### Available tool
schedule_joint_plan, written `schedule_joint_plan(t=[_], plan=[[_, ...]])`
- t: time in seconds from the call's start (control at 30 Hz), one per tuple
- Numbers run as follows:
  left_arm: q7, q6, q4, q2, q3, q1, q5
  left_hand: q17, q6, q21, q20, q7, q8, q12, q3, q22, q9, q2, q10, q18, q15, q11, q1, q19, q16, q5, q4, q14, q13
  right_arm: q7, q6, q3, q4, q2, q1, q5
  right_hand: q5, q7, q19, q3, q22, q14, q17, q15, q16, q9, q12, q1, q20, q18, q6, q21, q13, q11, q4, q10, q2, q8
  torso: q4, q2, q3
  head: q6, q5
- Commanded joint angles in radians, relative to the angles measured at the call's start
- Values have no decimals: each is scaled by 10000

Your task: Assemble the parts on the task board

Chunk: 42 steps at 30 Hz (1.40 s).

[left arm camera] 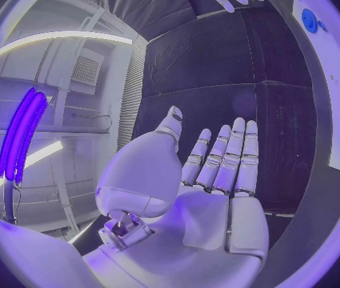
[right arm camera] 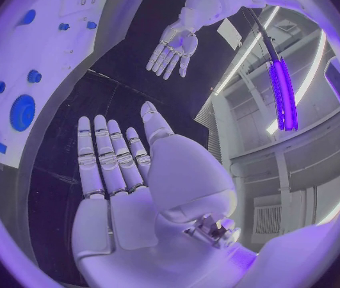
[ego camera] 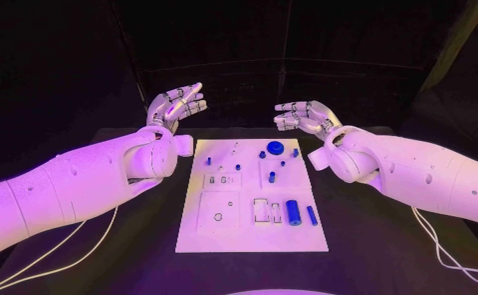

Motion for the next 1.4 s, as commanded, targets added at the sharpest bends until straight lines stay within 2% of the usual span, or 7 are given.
schedule_joint_plan(t=[0.03, 0.23, 0.6, 0.77, 1.03, 1.17, 1.4], plan=[[419, 696, 179, -60, 4, 19, 55, 54, 740, 210, -33, 713, 174, 120, 104, 61, 40, -29, 561, 257, -176, -143, 138, 627, 181, -6, -72, 578, -10, -39, -246, 14, 69, -22, 85, -1941, -51, 485, 1520, 283, 109, 1979, 45, -460, 218, 56, -37, 295, -362, 230, 1932, 604, 18, -326, -698, 1555, 73, 94, 54, 163, -19, 81, -48], [608, 1084, 525, -268, 2, 17, 151, 60, 1203, 323, -177, 581, 242, 184, 223, 45, -32, -95, 1218, 290, -375, -316, 334, 1376, 271, -18, -262, 1250, -49, -687, -55, 18, 10, -92, 322, -3528, -154, 429, 2148, 291, 176, 2804, 120, -699, 296, 69, -194, 180, -625, 226, 2292, 924, 47, -434, -1021, 1890, 32, 12, 80, 379, -47, 159, -46], [471, 1338, 1459, -648, 0, 15, 221, 21, 1335, 233, -226, 532, 217, 108, 247, -33, -94, -143, 1380, 284, -418, -362, 417, 1560, 208, -20, -372, 1410, -71, -2446, 245, 21, 160, -48, 838, -6932, 114, -86, 4511, 283, 1239, 5940, 1123, -1708, 1822, 69, -81, 230, -1817, 194, 3225, 3128, 79, -1153, -1550, 3558, -123, 72, 177, 952, -113, 286, -166], [453, 1353, 1828, -735, -1, 13, 225, 14, 1336, 219, -228, 542, 206, 93, 243, -43, -102, -158, 1384, 281, -417, -358, 422, 1574, 195, -20, -386, 1416, -74, -3561, 820, 25, 216, 73, 1003, -8746, 92, -167, 4865, 214, 1719, 6011, 2035, -1909, 3209, 55, -318, 6, -1932, 140, 3399, 3972, 75, -1295, -1570, 3747, -145, -54, 240, 1148, -116, 338, -241], [475, 1365, 2157, -756, -1, 14, 226, 6, 1340, 201, -230, 551, 196, 77, 249, -56, -109, -166, 1391, 278, -415, -353, 444, 1589, 179, -19, -411, 1422, -76, -4437, 1672, 33, 202, 356, 1075, -10493, -10, -149, 4988, 217, 2421, 5986, 3436, -1811, 5195, 49, -579, -114, -1965, 183, 3317, 5147, 51, -1188, -1566, 3300, -146, -283, 277, 1365, -115, 372, -265], [440, 1382, 2232, -734, 0, 14, 226, 2, 1342, 191, -231, 554, 191, 68, 253, -63, -113, -168, 1394, 277, -414, -351, 454, 1596, 170, -19, -423, 1425, -77, -4577, 1864, 36, 252, 472, 1083, -10925, -27, -145, 4978, 212, 2734, 6026, 5198, -1803, 6904, 47, -603, -155, -1920, 168, 3214, 5654, 38, -1149, -1551, 3025, -191, -291, 286, 1465, -113, 370, -279], [380, 1372, 2278, -690, 0, 14, 226, -10, 1325, 161, -230, 589, 165, 37, 237, -84, -125, -185, 1385, 272, -405, -331, 425, 1611, 144, -20, -420, 1425, -81, -4752, 2239, 37, 156, 660, 1087, -11232, 144, -100, 4725, 316, 3144, 5867, 6348, -1716, 8080, 48, -559, -86, -1819, 181, 2954, 6282, 39, -1033, -1545, 2415, -266, -284, 334, 1558, -119, 400, -330]])
